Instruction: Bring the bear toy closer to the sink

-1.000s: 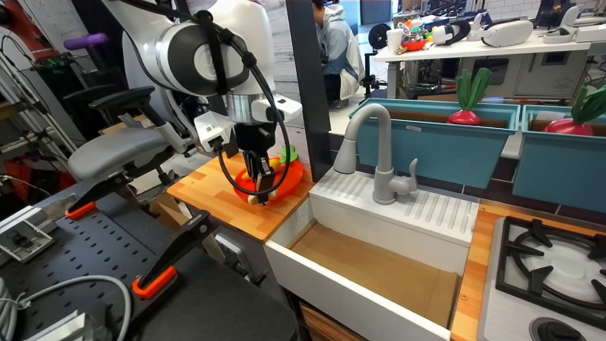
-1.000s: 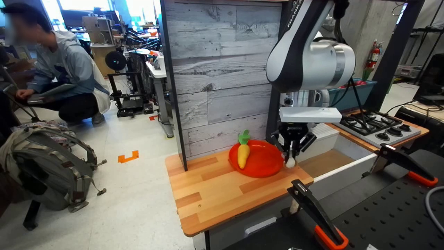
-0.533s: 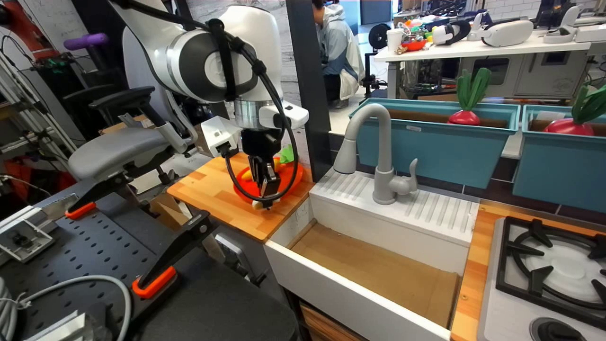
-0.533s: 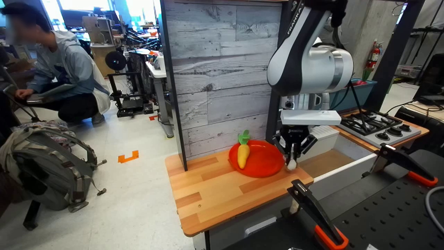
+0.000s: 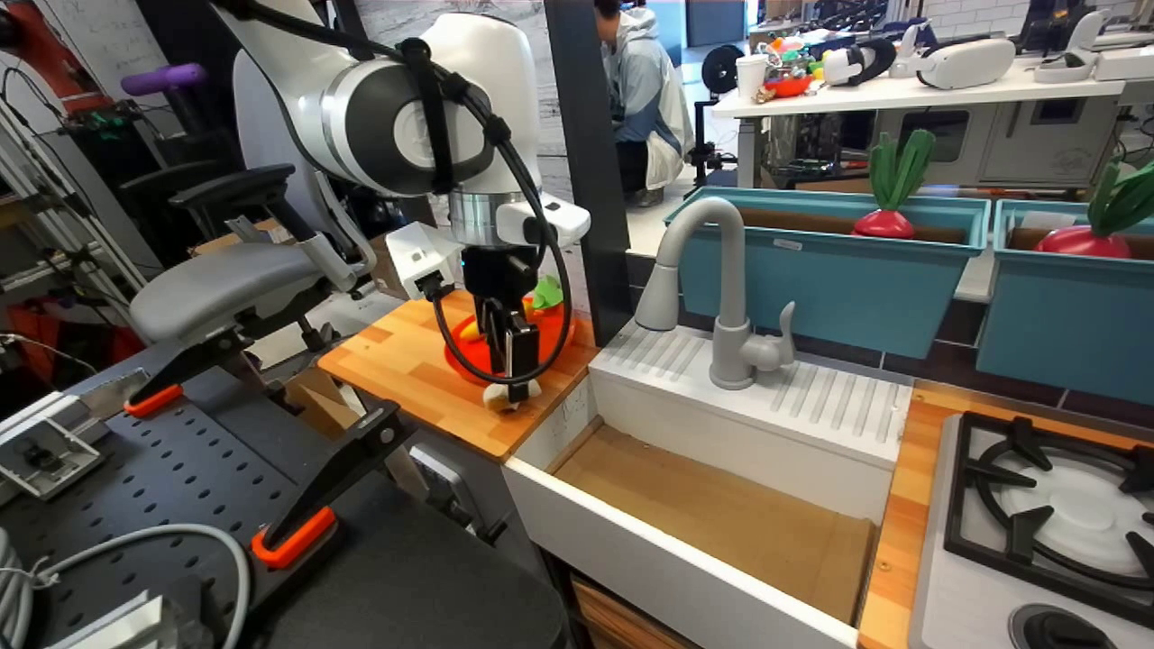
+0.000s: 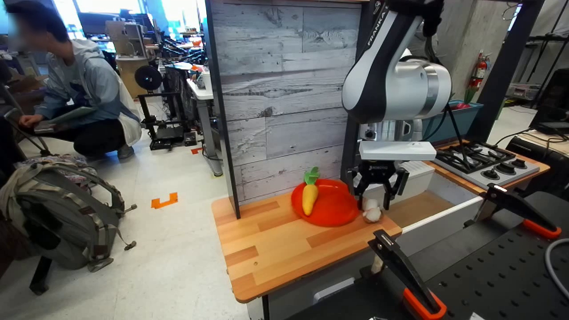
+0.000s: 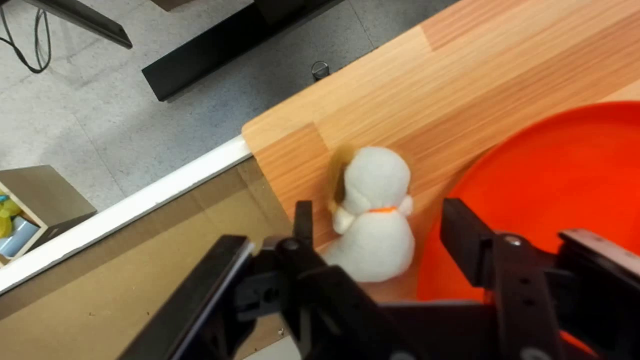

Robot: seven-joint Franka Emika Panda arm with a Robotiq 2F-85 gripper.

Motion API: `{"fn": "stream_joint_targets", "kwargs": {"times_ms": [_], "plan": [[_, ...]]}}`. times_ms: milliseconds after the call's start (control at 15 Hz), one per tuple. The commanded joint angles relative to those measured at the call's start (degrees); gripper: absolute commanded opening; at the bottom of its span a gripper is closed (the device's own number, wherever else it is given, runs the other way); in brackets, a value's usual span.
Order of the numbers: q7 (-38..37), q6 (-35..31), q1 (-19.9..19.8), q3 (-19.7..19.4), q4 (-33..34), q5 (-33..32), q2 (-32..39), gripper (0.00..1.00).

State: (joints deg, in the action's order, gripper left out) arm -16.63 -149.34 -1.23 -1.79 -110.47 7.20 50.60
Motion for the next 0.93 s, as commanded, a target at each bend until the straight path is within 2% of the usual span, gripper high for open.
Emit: {"fn": "stream_joint_targets", "kwargs": {"times_ms": [0,267,600,667,733,867], "plan": [[1.64,-0.09,-0.27,0.24,0.22,1.29,-0.15,0.98],[1.18,-2.41,1.07,-0.29,-2.26,0.69,-2.08,1.0],[1.17,-5.05,4.71,-1.32,-10.38,-1.29,-9.45,1.0],[1.83,-3.93,5.15,-1.18,-10.85,-1.73,-10.42,1.0],[1.05,-3.06,3.94,-0.78,-5.9,-0.2,-5.66,1.0],[1.08,-3.07,4.95,-0.73,-8.19,-0.63,-8.19,1.0]]}}
